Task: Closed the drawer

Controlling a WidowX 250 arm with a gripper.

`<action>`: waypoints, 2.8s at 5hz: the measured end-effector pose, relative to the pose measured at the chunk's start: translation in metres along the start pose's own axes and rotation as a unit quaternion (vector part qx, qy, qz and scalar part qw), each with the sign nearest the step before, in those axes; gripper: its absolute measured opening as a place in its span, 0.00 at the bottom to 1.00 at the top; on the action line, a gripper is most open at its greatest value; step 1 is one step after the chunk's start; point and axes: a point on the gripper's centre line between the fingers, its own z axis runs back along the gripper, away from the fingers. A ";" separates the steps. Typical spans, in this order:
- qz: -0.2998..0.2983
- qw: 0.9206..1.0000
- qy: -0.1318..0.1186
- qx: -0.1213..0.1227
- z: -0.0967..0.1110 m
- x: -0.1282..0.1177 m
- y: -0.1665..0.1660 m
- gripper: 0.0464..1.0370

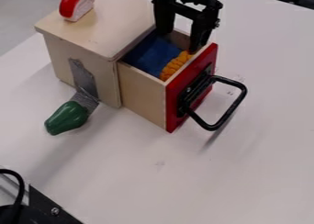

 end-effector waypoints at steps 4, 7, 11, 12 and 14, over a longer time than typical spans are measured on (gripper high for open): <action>-0.109 0.993 0.005 0.054 -0.006 0.019 -0.114 0.96; -0.079 0.990 0.078 0.087 -0.085 0.013 -0.122 0.96; -0.084 0.995 0.014 0.048 -0.027 0.017 -0.118 0.96; -0.083 0.996 0.003 0.033 -0.023 0.017 -0.118 0.96; -0.047 0.995 0.058 0.058 -0.058 0.008 -0.081 0.96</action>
